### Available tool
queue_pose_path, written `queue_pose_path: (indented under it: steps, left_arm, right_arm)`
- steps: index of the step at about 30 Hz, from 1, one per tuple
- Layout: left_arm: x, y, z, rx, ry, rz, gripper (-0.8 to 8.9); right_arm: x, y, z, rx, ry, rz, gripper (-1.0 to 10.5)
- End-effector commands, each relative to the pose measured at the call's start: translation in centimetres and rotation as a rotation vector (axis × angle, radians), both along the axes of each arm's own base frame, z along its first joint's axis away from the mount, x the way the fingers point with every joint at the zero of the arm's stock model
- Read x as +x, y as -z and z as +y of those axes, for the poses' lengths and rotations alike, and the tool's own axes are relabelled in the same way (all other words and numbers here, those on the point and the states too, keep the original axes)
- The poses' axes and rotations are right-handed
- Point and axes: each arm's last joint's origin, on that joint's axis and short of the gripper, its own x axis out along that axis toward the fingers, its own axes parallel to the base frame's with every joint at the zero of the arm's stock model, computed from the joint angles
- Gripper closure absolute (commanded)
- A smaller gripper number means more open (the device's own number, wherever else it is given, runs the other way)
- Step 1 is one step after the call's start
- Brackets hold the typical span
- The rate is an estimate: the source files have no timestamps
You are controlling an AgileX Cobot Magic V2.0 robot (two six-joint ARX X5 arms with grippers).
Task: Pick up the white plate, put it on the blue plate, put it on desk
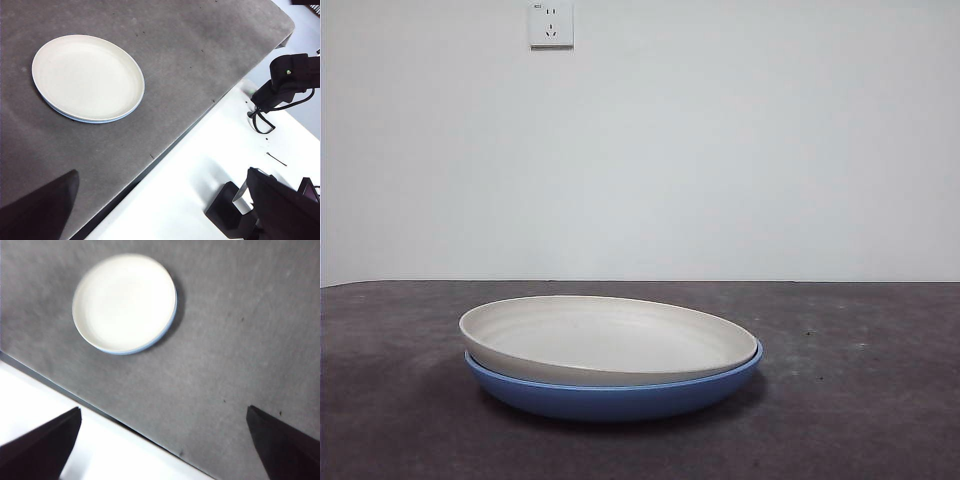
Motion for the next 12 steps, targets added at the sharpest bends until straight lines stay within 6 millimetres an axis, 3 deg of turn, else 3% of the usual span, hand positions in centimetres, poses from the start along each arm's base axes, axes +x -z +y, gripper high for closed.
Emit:
queue_pose_path:
  steps: [1,10,12]
  left_arm:
    - [0.0,-0.31,-0.01,-0.007,0.003,-0.01,2.19]
    - [0.01,-0.3,-0.01,-0.007,0.003,-0.01,2.25]
    - [0.01,-0.3,-0.01,-0.007,0.003,-0.01,2.73]
  right_arm:
    - [-1.46,0.0,-0.86,0.0,0.004,0.018,3.8]
    - [-2.02,-0.04,-1.19,0.024,0.006,-0.003,3.8]
    - [-1.95,-0.12,-1.18,0.024,0.013,-0.016,3.8]
